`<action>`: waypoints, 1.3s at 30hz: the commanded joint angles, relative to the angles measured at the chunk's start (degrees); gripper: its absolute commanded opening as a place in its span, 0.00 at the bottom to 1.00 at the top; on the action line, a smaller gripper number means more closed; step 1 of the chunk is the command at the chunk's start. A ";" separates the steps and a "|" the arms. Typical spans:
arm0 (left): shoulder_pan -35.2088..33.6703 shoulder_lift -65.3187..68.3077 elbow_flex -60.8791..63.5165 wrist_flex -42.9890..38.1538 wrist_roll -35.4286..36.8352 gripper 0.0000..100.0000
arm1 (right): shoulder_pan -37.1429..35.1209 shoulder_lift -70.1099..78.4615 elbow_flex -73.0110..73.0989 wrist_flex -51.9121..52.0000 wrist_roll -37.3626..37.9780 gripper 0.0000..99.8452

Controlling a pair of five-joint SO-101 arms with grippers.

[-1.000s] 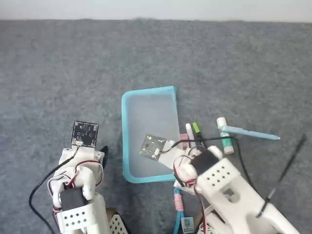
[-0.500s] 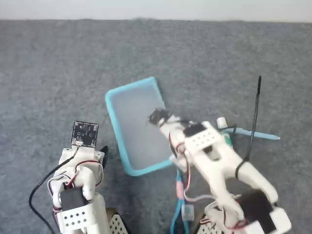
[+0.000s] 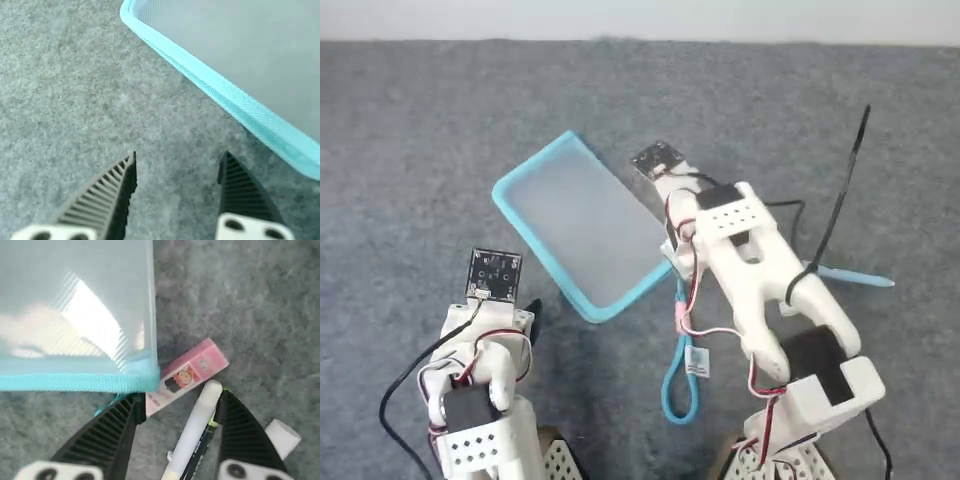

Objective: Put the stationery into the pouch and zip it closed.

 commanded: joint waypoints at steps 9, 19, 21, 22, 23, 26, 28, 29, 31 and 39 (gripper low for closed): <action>-0.35 -0.97 -0.40 -1.41 -0.44 0.25 | -2.77 -19.82 10.90 1.80 -12.40 0.23; -0.35 -0.97 -0.40 -1.41 -0.44 0.25 | -10.68 -15.52 21.01 -8.48 -17.49 0.23; -0.35 -0.97 -0.40 -1.41 -0.44 0.25 | -10.68 -14.37 21.10 -8.57 -17.49 0.23; -0.35 -0.97 -0.40 -1.41 -0.44 0.25 | -10.68 -13.49 21.10 -8.66 -17.49 0.23; -0.35 -0.97 -0.40 -1.41 -0.44 0.25 | -10.68 -12.44 21.10 -8.66 -17.49 0.23; -0.35 -0.97 -0.40 -1.41 -0.44 0.25 | -10.68 -8.40 21.01 -8.66 -17.49 0.23; -0.44 -0.97 -0.40 -1.32 -0.44 0.25 | -10.59 -6.37 20.92 -9.19 -17.49 0.23; -0.44 -0.97 -0.40 -1.32 -0.44 0.25 | -10.51 -5.58 20.84 -9.63 -17.49 0.23; -0.44 -0.97 -0.40 -1.32 -0.44 0.25 | -9.45 -5.41 20.57 -9.80 -17.49 0.23; -0.35 -0.97 -0.40 -1.32 -0.44 0.25 | -5.32 -4.88 20.48 -10.24 -17.49 0.23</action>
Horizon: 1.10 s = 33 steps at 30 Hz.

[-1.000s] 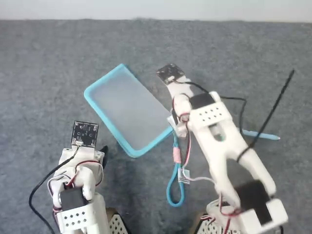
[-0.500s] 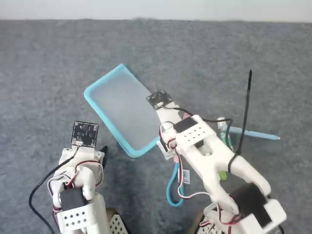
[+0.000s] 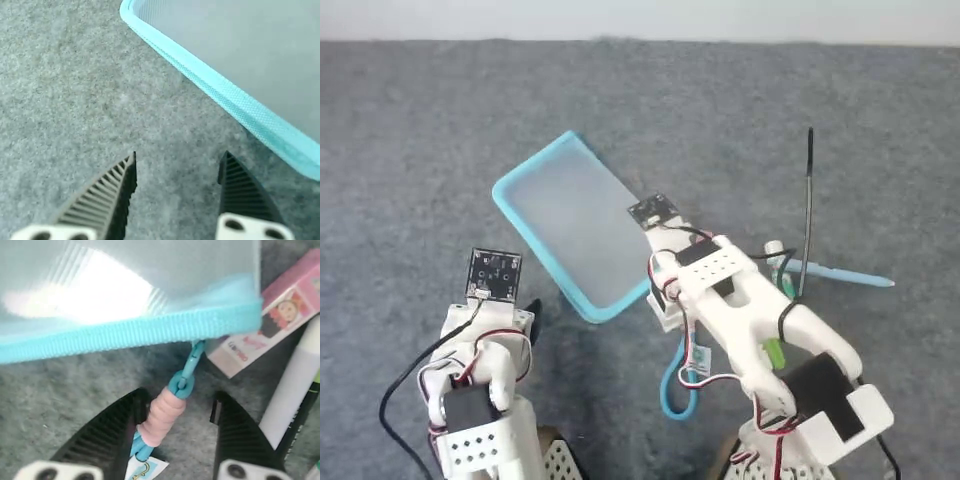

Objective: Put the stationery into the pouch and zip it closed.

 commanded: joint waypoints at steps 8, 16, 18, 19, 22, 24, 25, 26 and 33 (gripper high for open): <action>-0.35 -0.97 -0.40 -1.32 -0.44 0.25 | 2.33 1.01 -0.62 -1.45 -0.26 0.09; -0.35 -0.97 -0.40 -1.32 -0.44 0.25 | 3.82 1.01 -0.62 -1.19 -0.18 0.06; -0.35 -0.97 -0.40 -1.32 -0.44 0.25 | 6.11 0.48 -0.62 -1.36 0.00 0.01; -0.35 -0.97 -0.40 -1.32 -0.62 0.25 | 7.52 0.40 -0.79 -1.19 0.35 0.00; -0.53 -1.05 -0.40 -1.85 -0.79 0.25 | 11.38 -0.40 -2.64 1.27 4.84 0.01; -0.62 -1.05 -0.40 -3.08 -0.88 0.25 | 13.41 -1.71 -4.04 3.38 5.54 0.01; -0.70 -1.05 -0.40 -3.60 -0.88 0.25 | 14.29 -2.68 -4.22 4.00 5.71 0.01; -0.70 -1.05 -0.40 -3.78 -0.88 0.25 | 14.81 -4.00 -4.04 4.09 5.71 0.01; -0.70 -0.97 -0.40 -3.78 -0.88 0.25 | 11.21 -9.10 -0.97 3.91 5.54 0.01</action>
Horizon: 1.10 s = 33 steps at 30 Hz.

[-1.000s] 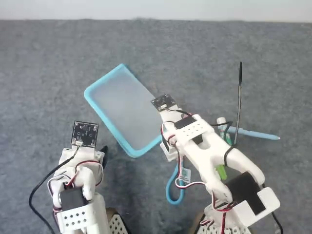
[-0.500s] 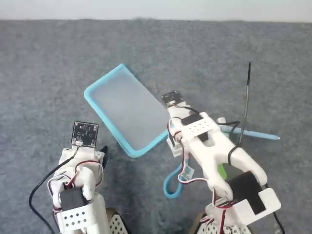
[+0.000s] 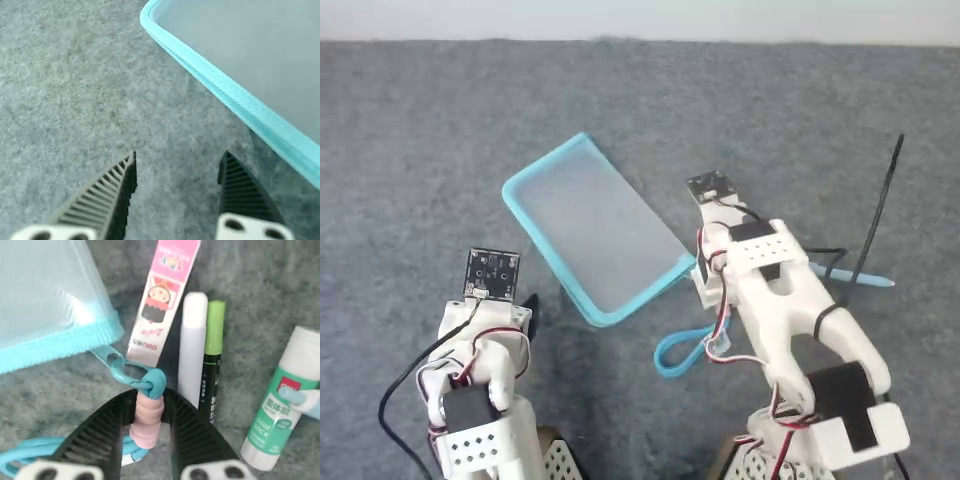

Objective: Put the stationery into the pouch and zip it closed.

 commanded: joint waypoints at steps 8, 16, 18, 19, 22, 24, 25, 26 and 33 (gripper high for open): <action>-0.26 -0.97 -0.40 -0.88 -0.70 0.25 | -4.35 -3.91 0.09 0.75 0.97 0.19; -0.26 -0.97 -0.40 -0.88 -0.70 0.25 | -4.53 -3.91 3.25 -3.74 0.53 0.24; -0.26 -0.97 -0.40 -0.88 -0.70 0.25 | -4.62 -3.91 4.66 -6.11 0.44 0.24; -0.18 -0.97 -0.40 -0.88 -0.70 0.25 | -4.62 -3.91 5.01 -6.37 -0.18 0.24; 0.00 -0.97 -0.40 -0.88 -0.70 0.25 | -4.62 -3.91 5.27 -6.20 -3.69 0.24; 0.00 -0.97 -0.40 -0.88 -0.62 0.25 | -4.62 -3.91 5.36 -6.29 -4.04 0.22; 0.00 -0.97 -0.40 -0.88 -0.62 0.25 | -4.62 -3.91 5.36 -6.37 -4.13 0.19; 0.00 -0.97 -0.40 -0.88 -0.62 0.25 | -4.62 -3.91 5.36 -6.55 -4.31 0.16; -0.18 -1.05 -0.40 -1.23 -0.53 0.25 | -4.18 -4.44 5.19 -6.64 -3.96 0.01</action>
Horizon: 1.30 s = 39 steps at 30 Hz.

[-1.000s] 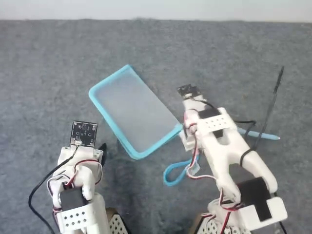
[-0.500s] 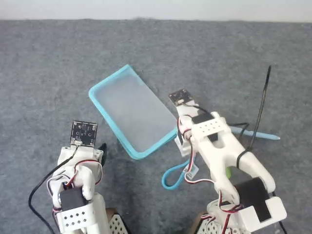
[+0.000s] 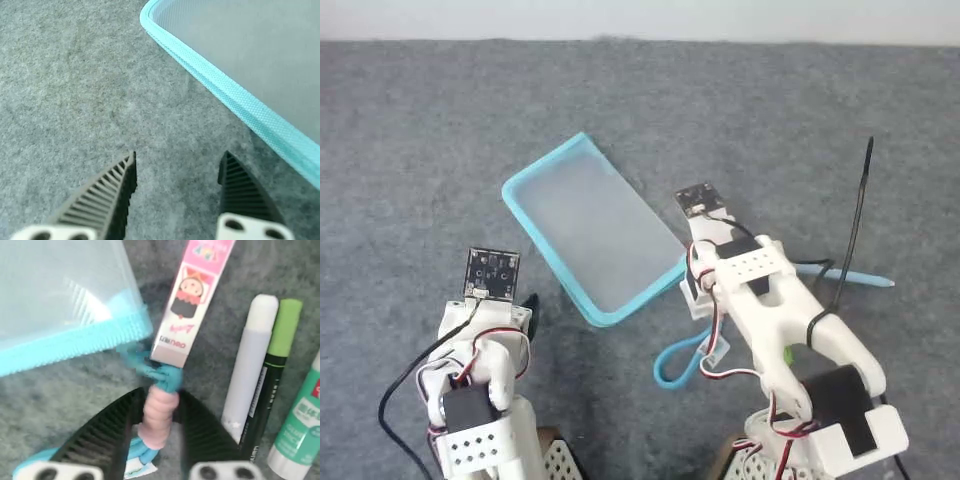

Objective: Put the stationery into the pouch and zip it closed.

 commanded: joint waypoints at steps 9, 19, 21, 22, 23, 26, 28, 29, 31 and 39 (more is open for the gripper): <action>0.26 -0.88 -5.14 -7.30 -0.26 0.25 | 4.88 -17.63 -3.16 7.60 9.49 0.01; 8.18 15.82 -25.45 -2.99 6.51 0.25 | 4.88 -43.82 -9.76 22.11 9.76 0.01; 11.60 22.77 -29.76 -4.57 10.02 0.25 | 4.88 -44.79 -13.80 25.45 9.85 0.01; 13.45 25.85 -31.69 -5.63 12.04 0.25 | 4.88 -44.62 -15.65 26.33 9.85 0.01; 15.38 28.84 -33.45 -6.68 14.15 0.25 | 4.88 -44.00 -17.23 26.95 9.85 0.01; 23.12 36.57 -34.33 -9.76 17.41 0.25 | 4.79 -41.01 -22.51 28.62 9.85 0.01; 27.60 41.05 -31.96 -13.27 16.79 0.25 | 4.79 -38.11 -27.25 29.58 9.85 0.01; 29.10 42.90 -30.55 -15.30 16.18 0.25 | 4.79 -36.53 -30.07 30.11 9.85 0.01; 31.65 46.95 -28.00 -19.60 15.91 0.25 | 4.70 -32.66 -36.66 31.69 9.85 0.01; 41.76 57.23 -26.59 -28.40 18.64 0.25 | -7.87 -19.91 -62.33 45.67 9.23 0.01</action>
